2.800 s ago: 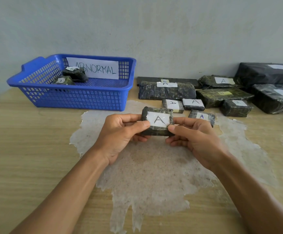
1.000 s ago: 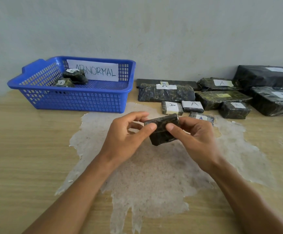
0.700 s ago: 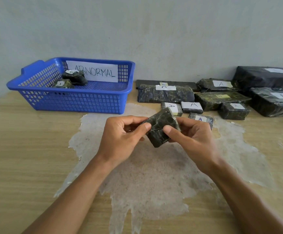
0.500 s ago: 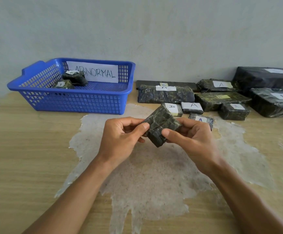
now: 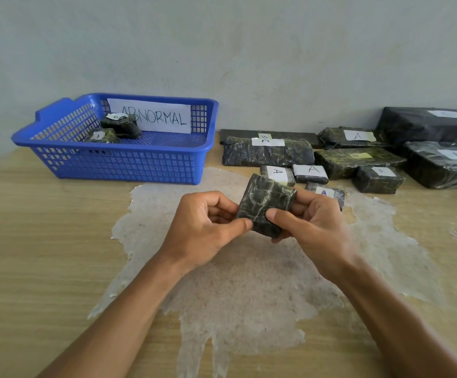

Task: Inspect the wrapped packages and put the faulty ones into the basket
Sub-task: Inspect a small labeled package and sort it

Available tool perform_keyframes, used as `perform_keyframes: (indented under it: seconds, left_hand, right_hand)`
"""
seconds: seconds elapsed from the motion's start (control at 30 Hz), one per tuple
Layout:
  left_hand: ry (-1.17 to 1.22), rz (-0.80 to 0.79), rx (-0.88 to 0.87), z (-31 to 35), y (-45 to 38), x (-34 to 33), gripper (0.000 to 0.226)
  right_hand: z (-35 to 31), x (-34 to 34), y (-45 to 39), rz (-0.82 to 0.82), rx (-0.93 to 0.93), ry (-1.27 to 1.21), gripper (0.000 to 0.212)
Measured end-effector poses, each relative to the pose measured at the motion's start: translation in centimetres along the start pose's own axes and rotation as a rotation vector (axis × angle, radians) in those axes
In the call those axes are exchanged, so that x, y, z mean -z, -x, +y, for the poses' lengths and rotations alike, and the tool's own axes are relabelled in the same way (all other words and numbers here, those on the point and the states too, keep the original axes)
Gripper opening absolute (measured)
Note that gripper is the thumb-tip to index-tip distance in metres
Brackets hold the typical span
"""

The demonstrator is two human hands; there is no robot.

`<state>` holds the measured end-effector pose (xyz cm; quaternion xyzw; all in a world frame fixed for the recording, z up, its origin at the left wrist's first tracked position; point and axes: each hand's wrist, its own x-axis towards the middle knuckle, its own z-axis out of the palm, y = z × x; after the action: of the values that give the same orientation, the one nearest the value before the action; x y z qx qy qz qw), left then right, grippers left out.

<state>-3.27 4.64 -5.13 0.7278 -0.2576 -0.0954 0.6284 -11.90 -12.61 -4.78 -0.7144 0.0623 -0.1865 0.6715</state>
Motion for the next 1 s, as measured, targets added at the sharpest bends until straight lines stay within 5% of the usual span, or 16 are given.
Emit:
perform_keyframes:
  seconds: [0.23, 0.53, 0.77, 1.0]
  left_hand:
    - [-0.004, 0.069, -0.018, 0.35, 0.29, -0.25, 0.012]
    - [0.045, 0.001, 0.052, 0.46, 0.16, 0.11, 0.038]
    - [0.049, 0.028, -0.057, 1.01, 0.18, 0.1, 0.036]
    - [0.054, 0.055, -0.061, 0.79, 0.25, 0.05, 0.029]
  right_hand:
    - [0.01, -0.25, 0.11, -0.112, -0.041, -0.044, 0.053]
    - [0.07, -0.13, 0.04, -0.108, -0.021, -0.026, 0.05]
    - [0.22, -0.24, 0.28, -0.131, -0.021, 0.007, 0.049]
    - [-0.16, -0.36, 0.09, -0.064, 0.065, -0.055, 0.011]
